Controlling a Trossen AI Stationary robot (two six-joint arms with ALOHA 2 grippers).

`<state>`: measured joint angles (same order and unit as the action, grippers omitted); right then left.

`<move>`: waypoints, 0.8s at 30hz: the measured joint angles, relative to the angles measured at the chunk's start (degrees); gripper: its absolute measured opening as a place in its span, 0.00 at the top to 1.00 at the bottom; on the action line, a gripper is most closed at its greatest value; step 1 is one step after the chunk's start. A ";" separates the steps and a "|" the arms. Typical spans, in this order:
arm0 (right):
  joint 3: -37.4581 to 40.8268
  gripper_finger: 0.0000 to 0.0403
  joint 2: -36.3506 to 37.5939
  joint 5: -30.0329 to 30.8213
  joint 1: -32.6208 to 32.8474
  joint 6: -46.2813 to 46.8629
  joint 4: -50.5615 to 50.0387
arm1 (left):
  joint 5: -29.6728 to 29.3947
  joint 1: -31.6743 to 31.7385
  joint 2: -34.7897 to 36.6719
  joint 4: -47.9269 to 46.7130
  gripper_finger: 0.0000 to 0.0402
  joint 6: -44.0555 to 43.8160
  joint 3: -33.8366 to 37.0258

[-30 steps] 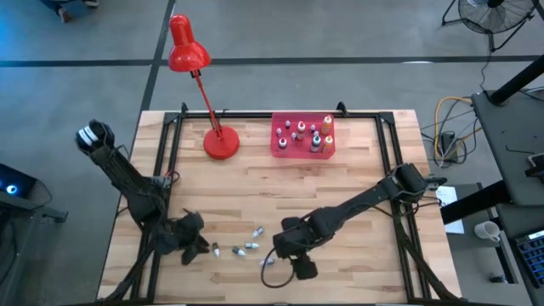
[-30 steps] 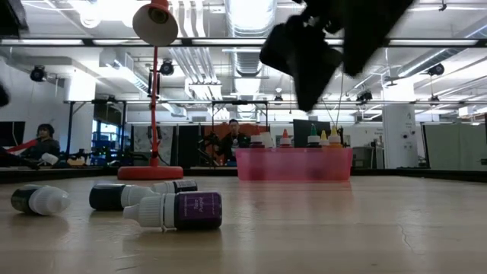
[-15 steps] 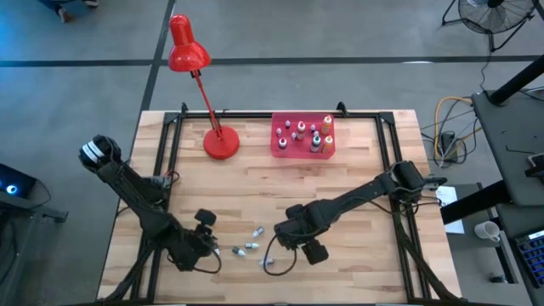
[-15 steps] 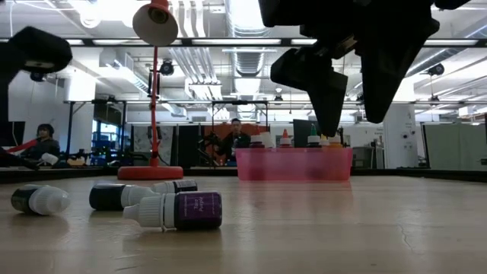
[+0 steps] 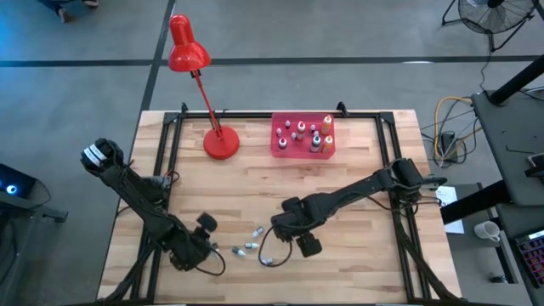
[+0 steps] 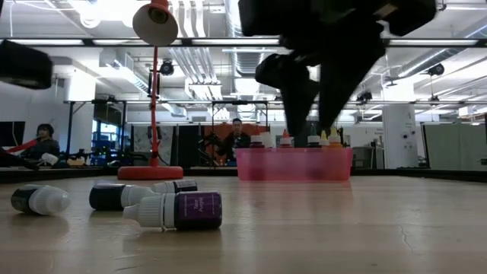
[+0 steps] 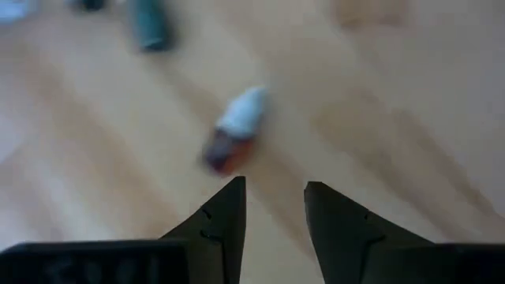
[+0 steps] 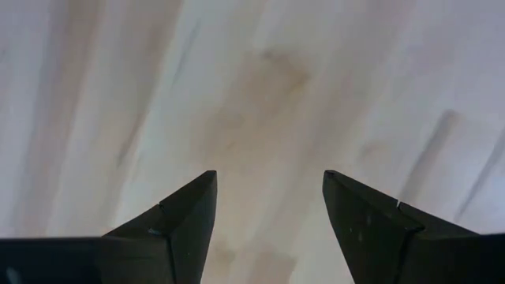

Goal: Pick & Place food coloring
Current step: Put the small red food coloring bottle into the red bin

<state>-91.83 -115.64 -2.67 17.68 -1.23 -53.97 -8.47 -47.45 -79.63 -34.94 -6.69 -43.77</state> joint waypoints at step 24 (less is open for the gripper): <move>0.02 0.44 0.01 1.39 -3.30 -0.91 2.75 | -3.59 2.63 -1.89 9.01 0.74 17.52 3.14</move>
<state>-91.81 -115.63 -1.28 14.38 -2.14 -51.22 -12.05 -44.82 -81.52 -25.93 10.83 -40.62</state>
